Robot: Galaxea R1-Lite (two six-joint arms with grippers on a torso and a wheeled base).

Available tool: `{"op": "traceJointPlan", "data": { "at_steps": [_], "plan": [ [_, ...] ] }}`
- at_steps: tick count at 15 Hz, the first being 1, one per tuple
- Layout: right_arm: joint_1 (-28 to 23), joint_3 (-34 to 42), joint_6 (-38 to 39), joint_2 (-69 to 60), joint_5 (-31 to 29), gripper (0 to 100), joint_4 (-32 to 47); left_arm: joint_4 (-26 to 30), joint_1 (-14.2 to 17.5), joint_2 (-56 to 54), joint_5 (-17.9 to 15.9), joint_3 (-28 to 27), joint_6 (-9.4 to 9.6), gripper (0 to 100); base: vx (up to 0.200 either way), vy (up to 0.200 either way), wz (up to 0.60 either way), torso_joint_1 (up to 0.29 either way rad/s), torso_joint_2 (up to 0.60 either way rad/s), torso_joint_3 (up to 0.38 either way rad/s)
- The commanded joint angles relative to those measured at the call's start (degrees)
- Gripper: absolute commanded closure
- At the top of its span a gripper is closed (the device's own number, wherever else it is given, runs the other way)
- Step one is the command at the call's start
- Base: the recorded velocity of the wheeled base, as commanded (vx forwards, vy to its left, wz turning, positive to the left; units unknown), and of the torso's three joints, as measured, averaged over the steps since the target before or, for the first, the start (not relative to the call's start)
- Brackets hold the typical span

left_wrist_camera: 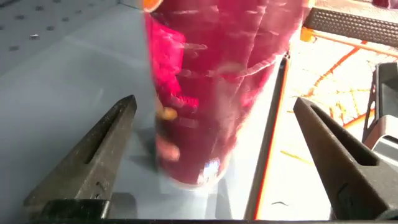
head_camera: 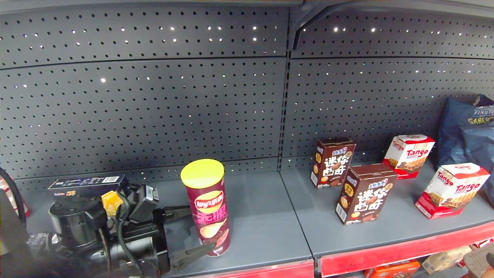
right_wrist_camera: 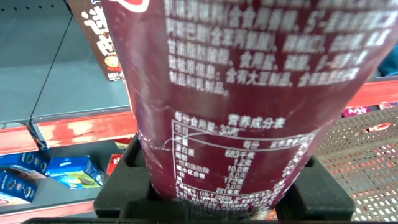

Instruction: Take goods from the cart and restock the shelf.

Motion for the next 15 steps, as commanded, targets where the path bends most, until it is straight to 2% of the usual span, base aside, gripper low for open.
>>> {"op": "traceJointPlan", "data": {
  "at_steps": [1,4,6,7,11,13,14,15],
  "plan": [
    [0.1,0.0,0.0,-0.1,0.0,100,0.0,-0.6,2.3,-3.6,-0.1,2.1,-0.03,0,0.000,0.000,0.00,0.000,0.00,0.000],
    [0.1,-0.1,0.0,-0.1,-0.1,100,0.0,-0.6,4.1,-8.0,-0.1,4.6,-0.12,0,0.000,0.000,0.00,0.000,0.00,0.000],
    [0.1,-0.1,0.0,-0.1,-0.1,100,0.0,-0.6,4.1,-8.0,-0.1,4.6,-0.12,0,0.000,0.000,0.00,0.000,0.00,0.000],
    [0.1,-0.1,0.0,-0.2,-0.1,100,0.0,-0.6,4.1,-11.5,0.0,6.8,-0.21,0,0.000,0.000,0.00,0.000,0.00,0.000],
    [0.1,-0.1,0.0,-0.8,-0.1,100,0.0,-0.6,5.8,-18.1,0.5,2.8,-0.56,0,0.000,0.000,0.00,0.000,0.00,0.000],
    [0.1,-0.1,0.0,-0.8,-0.1,100,0.0,0.1,8.6,-22.7,3.2,0.1,-0.56,0,0.000,0.000,0.00,0.000,0.00,0.000],
    [0.1,-0.1,0.0,-0.8,-0.1,100,0.0,0.1,8.7,-22.9,3.4,0.0,-0.56,0,0.000,0.000,0.00,0.000,0.00,0.000],
    [0.1,-0.1,0.0,-0.9,-0.1,100,0.0,-0.1,10.4,-26.1,8.3,0.8,-0.12,0,0.000,0.000,0.00,0.000,0.00,0.000]
  ]
}}
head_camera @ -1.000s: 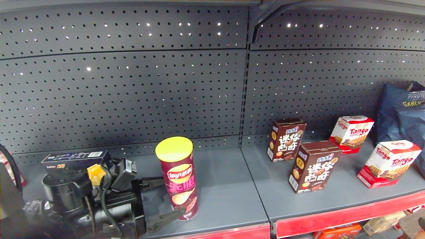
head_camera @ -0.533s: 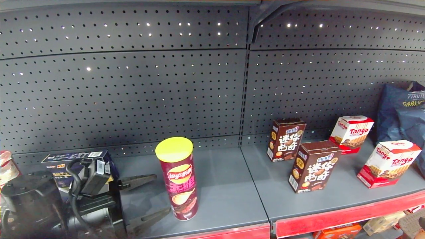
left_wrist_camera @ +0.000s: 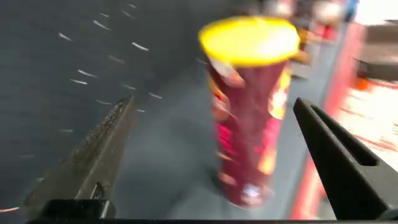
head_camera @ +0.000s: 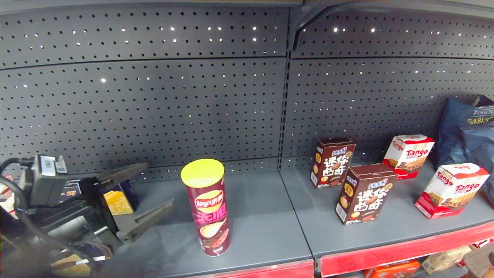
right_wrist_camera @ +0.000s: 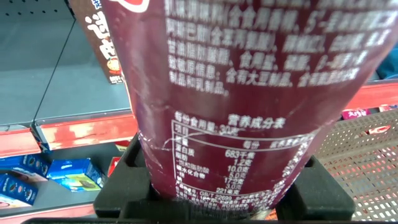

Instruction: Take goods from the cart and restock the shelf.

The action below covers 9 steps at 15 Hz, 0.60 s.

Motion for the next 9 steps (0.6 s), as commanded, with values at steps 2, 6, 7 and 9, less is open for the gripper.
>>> {"op": "traceJointPlan", "data": {
  "at_steps": [2,6,7,9],
  "plan": [
    [-0.1,-0.3,0.0,-1.1,-0.2,100,-0.1,0.3,4.4,-11.9,7.5,2.5,-1.16,0,0.000,0.000,0.00,0.000,0.00,0.000],
    [-1.3,-0.9,-0.1,-3.0,-0.3,100,-0.1,9.7,8.7,-31.0,9.2,7.0,-5.12,0,0.000,0.000,0.00,0.000,0.00,0.000],
    [-1.6,-1.0,0.0,-3.3,-0.3,100,-0.1,12.1,9.5,-33.5,9.4,6.8,-5.21,0,0.000,0.000,0.00,0.000,0.00,0.000],
    [-1.7,-0.9,0.0,-5.2,-0.3,100,0.0,27.2,11.5,-48.6,9.6,6.2,-5.21,0,0.000,0.000,0.00,0.000,0.00,0.000]
  ]
}}
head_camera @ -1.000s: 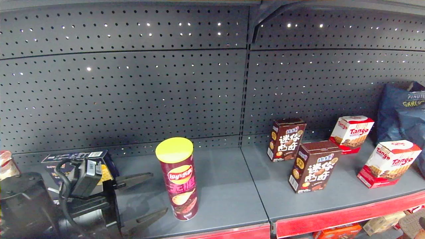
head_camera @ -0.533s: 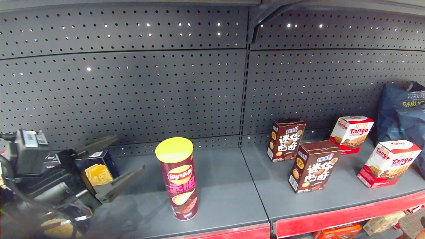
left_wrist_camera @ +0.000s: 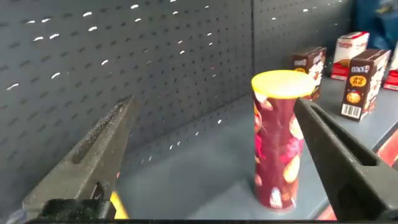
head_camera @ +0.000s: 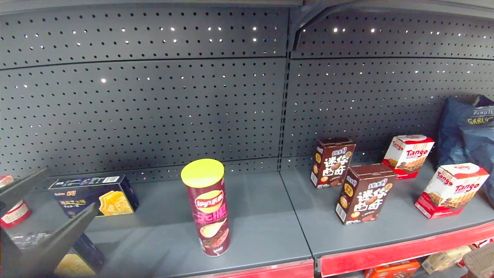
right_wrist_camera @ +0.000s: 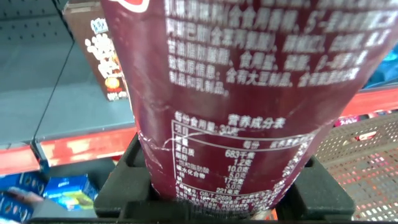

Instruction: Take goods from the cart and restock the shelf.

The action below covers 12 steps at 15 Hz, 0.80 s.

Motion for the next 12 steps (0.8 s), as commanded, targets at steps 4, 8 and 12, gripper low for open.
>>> {"op": "traceJointPlan", "data": {
  "at_steps": [4,8,12],
  "plan": [
    [-1.4,0.3,-0.1,-3.3,0.0,100,0.0,50.8,4.4,-50.4,4.1,-6.0,-3.24,0,0.000,0.000,0.00,0.000,0.00,0.000],
    [-2.6,0.5,-0.1,-3.8,0.0,100,0.1,51.5,4.4,-49.2,21.0,0.7,1.94,0,0.000,0.000,0.00,0.000,0.00,0.000],
    [-2.5,0.2,-0.2,-3.4,0.3,100,0.1,63.7,4.4,-49.2,35.5,1.3,4.32,0,0.000,0.000,0.00,0.000,0.00,0.000]
  ]
}}
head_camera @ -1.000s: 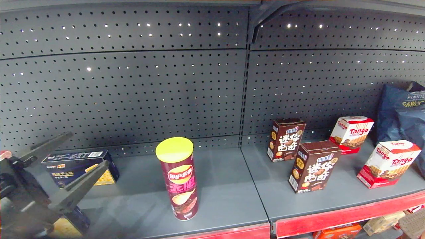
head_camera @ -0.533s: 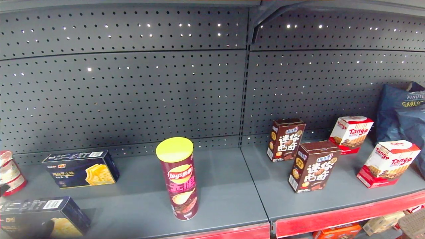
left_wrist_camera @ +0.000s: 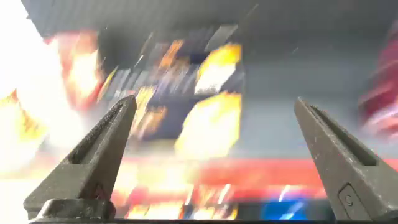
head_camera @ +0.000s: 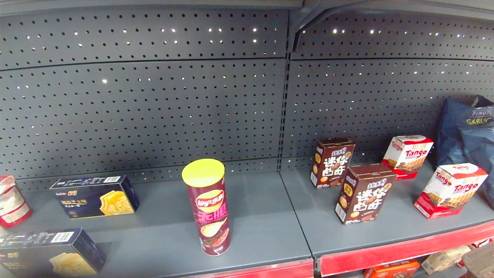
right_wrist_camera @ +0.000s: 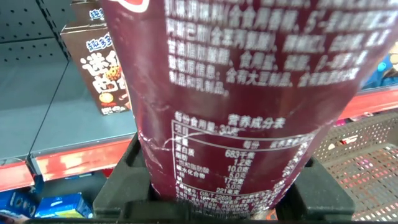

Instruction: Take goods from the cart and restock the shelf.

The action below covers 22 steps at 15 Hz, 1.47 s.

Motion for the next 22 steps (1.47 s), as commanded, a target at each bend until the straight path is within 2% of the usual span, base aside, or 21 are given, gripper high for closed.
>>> {"op": "traceJointPlan", "data": {
  "at_steps": [1,3,4,5,6,7,9,11,12,14,16,17,18,20,21,22],
  "plan": [
    [0.2,0.0,0.0,0.5,0.1,100,0.0,3.1,0.1,-0.6,3.4,0.7,-0.32,0,0.000,0.000,0.00,0.000,0.00,0.000],
    [0.6,0.1,0.0,0.3,0.3,100,0.0,3.0,0.3,-0.6,4.1,0.7,-1.46,0,0.000,0.000,0.00,0.000,0.00,0.000],
    [0.9,-0.1,-0.3,0.1,0.8,100,0.0,3.1,0.2,-0.6,2.9,0.7,-1.46,0,0.000,0.000,0.00,0.000,0.00,0.000],
    [1.8,-0.6,-0.4,0.2,2.3,100,0.0,4.2,0.2,-0.6,-2.3,0.7,0.12,0,0.000,0.000,0.00,0.000,0.00,0.000],
    [2.7,-1.0,-0.7,0.1,3.9,100,0.1,5.4,0.2,-0.6,-3.5,0.7,0.82,0,0.000,0.000,0.00,0.000,0.00,0.000],
    [3.3,-1.3,-1.1,0.2,4.7,100,0.0,5.4,0.1,-0.5,-3.2,0.7,-0.05,0,0.000,0.000,0.00,0.000,0.00,0.000],
    [4.5,-1.0,-1.5,-0.6,6.9,100,0.1,5.4,0.1,-0.5,-5.8,0.7,-0.14,0,0.000,0.000,0.00,0.000,0.00,0.000],
    [6.9,-1.4,-2.9,-1.0,10.9,100,0.1,5.4,0.1,-0.5,-5.4,0.7,-1.46,0,0.000,0.000,0.00,0.000,0.00,0.000],
    [7.5,-2.0,-2.9,0.4,11.3,100,0.1,5.4,0.1,-0.5,-5.3,0.7,-1.37,0,0.000,0.000,0.00,0.000,0.00,0.000],
    [7.6,-4.3,-2.8,5.3,10.9,100,0.1,5.4,0.1,-0.5,-5.3,0.7,-1.37,0,0.000,0.000,0.00,0.000,0.00,0.000],
    [5.5,-8.0,-2.9,10.8,8.8,100,0.2,5.4,0.1,-0.5,-5.3,0.7,-1.37,0,0.000,0.000,0.00,0.000,0.00,0.000],
    [3.6,-12.2,-3.9,17.0,5.4,100,2.0,5.4,0.1,-0.5,-5.3,0.7,-1.37,0,0.000,0.000,0.00,0.000,0.00,0.000],
    [4.0,-15.1,-4.0,18.9,5.4,100,2.9,5.4,0.1,-0.5,-5.3,0.7,-1.46,0,0.000,0.000,0.00,0.000,0.00,0.000],
    [4.7,-18.1,-4.0,19.6,7.6,100,3.0,5.4,0.1,-0.5,-5.3,0.7,-1.37,0,0.000,0.000,0.00,0.000,0.00,0.000],
    [4.9,-19.5,-3.9,19.3,10.2,100,3.0,5.4,0.1,-0.5,-5.3,0.7,-1.37,0,0.000,0.000,0.60,0.002,0.00,0.007],
    [5.1,-19.8,-3.9,19.3,10.2,100,3.0,5.4,0.1,-0.5,-5.3,0.7,-1.46,0,0.000,0.000,0.60,0.012,0.01,0.007]
  ]
}}
